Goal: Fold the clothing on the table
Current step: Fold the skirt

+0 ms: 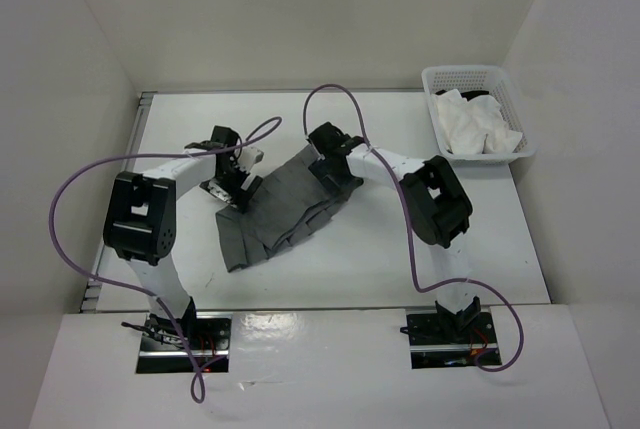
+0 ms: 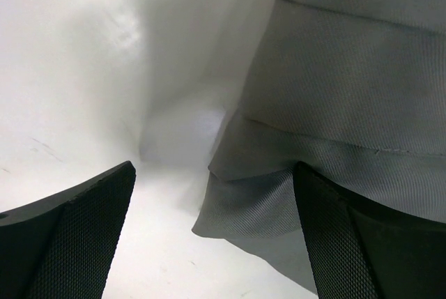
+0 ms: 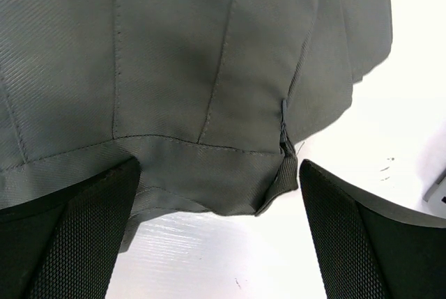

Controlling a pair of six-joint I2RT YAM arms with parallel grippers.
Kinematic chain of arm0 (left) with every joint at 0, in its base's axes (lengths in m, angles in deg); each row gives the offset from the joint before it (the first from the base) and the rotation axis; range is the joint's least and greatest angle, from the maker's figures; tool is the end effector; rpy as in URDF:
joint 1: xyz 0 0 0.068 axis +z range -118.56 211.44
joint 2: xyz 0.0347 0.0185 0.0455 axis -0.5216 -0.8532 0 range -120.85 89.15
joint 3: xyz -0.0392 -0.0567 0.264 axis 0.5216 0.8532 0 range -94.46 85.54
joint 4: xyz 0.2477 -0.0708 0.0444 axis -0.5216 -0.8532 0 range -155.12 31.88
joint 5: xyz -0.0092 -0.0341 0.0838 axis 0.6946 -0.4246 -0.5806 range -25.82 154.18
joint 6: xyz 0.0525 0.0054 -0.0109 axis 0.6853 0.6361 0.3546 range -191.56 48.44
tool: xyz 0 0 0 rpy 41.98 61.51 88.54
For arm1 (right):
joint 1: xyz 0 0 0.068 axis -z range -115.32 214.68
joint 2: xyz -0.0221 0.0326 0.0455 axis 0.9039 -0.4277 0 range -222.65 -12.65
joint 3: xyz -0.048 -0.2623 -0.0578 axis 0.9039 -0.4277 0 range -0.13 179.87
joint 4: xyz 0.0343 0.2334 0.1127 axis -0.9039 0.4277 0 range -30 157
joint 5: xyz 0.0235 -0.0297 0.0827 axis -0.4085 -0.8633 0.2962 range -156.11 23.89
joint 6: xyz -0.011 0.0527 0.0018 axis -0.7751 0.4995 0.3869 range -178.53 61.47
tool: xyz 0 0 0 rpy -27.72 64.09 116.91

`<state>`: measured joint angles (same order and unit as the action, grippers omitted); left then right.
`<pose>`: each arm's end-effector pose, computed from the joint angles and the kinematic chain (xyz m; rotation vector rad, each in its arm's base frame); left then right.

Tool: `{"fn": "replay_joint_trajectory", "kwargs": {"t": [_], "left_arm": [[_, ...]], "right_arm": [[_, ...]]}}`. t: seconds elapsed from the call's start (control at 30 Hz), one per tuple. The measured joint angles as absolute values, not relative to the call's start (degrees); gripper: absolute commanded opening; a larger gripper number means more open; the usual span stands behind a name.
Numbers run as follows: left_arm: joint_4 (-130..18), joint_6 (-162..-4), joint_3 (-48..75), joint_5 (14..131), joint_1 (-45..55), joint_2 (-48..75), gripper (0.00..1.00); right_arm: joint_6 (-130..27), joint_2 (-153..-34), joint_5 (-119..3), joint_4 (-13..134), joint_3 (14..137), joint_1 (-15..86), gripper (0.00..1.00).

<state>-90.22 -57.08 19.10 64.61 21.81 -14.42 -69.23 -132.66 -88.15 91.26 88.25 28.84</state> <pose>0.3473 -0.0593 0.1677 0.5824 2.7175 0.0111 0.3653 0.2473 0.1696 -0.9074 2.4164 -0.3550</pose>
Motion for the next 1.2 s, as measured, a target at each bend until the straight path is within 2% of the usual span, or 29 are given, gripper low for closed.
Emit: {"fn": "replay_joint_trajectory", "kwargs": {"t": [0.53, 0.77, 0.9, 1.1, 1.2], "left_arm": [[-87.7, -56.9, 1.3, 60.0, 22.2, -26.9, 1.00], [-89.0, -56.8, -2.3, 62.4, 23.6, -28.7, 1.00], [-92.3, -56.8, -2.2, 66.5, 25.1, -25.9, 1.00], [-94.8, -55.7, -0.4, 74.7, 28.4, -11.6, 1.00], [-94.6, -54.2, 0.1, 80.1, 31.6, -8.5, 1.00]], "right_arm": [[-68.9, -132.1, -88.4, 91.6, 87.5, 30.3, 1.00], [-68.9, -132.0, -88.3, 91.7, 87.5, 30.3, 1.00], [-68.9, -131.1, -87.3, 93.0, 87.4, 30.3, 1.00], [-69.2, -126.9, -84.6, 94.7, 87.2, 30.4, 1.00], [-69.6, -124.5, -84.0, 94.7, 87.1, 30.4, 1.00]]}}
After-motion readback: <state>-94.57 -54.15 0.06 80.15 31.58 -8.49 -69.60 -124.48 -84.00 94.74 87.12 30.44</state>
